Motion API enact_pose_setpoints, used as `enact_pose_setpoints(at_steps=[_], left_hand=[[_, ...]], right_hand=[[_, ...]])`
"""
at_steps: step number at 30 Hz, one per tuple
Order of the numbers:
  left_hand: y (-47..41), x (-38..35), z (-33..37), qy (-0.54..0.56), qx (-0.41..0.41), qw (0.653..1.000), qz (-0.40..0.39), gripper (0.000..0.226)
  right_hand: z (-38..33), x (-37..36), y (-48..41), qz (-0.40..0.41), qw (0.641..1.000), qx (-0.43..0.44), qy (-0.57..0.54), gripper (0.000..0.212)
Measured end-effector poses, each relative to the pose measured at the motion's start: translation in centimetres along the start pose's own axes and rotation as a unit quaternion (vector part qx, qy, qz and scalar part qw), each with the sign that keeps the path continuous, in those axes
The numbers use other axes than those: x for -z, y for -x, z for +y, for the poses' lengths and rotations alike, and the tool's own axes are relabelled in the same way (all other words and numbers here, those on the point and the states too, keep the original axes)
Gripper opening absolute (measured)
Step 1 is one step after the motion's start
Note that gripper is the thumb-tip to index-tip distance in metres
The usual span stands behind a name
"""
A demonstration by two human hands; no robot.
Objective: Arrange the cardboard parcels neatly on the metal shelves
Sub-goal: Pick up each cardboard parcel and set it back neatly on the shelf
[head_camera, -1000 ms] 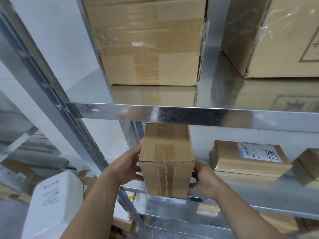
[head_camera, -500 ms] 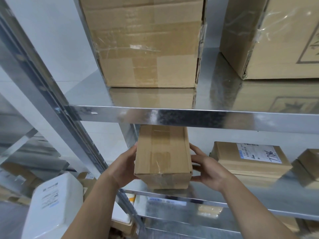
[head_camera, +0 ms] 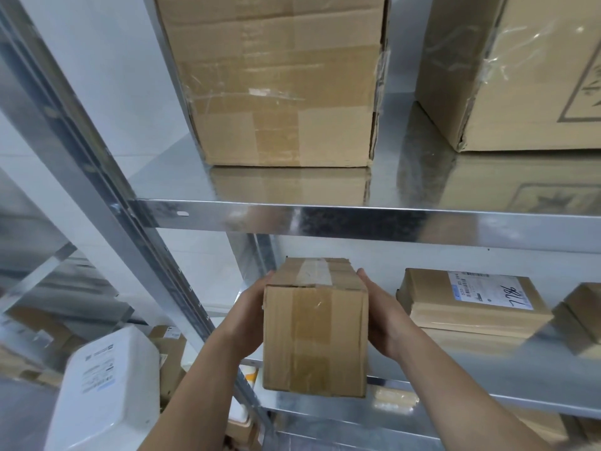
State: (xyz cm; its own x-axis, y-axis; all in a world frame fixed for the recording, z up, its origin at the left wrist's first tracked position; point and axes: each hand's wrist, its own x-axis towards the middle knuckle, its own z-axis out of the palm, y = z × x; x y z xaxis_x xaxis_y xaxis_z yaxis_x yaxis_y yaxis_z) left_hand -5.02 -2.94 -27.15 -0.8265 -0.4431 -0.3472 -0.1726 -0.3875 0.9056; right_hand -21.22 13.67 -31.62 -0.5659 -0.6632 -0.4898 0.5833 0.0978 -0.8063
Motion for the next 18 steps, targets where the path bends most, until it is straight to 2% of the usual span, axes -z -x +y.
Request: enact_pose_setpoints(at_steps=[1,3,5,9,12,18], left_hand=[[0.0,0.2,-0.1,0.012,0.002,1.0,-0.008,0.035],[-0.2,0.7,-0.4,0.023,0.013,0.999,-0.024,0.05],[-0.7,1.5,-0.7,0.032,0.023,0.999,-0.023,0.061],[-1.4,2.7,-1.3,0.01,0.028,0.999,-0.021,0.073],[-1.6,3.1,-1.6,-0.001,0.018,0.999,-0.035,0.08],[-1.8,2.8,-1.8,0.012,0.005,0.998,-0.067,0.081]], right_hand=[[-0.1,-0.2,0.2,-0.001,1.0,-0.008,-0.012,0.078],[-0.2,-0.2,0.8,-0.022,0.999,-0.022,-0.03,0.052],[-0.3,0.0,1.4,-0.041,0.998,-0.03,-0.03,0.042],[-1.0,-0.1,2.8,-0.055,0.997,-0.04,0.025,0.038],[-0.9,-0.1,3.1,-0.067,0.997,-0.02,0.039,0.048],[-0.4,0.1,2.7,-0.081,0.996,-0.003,0.03,0.044]])
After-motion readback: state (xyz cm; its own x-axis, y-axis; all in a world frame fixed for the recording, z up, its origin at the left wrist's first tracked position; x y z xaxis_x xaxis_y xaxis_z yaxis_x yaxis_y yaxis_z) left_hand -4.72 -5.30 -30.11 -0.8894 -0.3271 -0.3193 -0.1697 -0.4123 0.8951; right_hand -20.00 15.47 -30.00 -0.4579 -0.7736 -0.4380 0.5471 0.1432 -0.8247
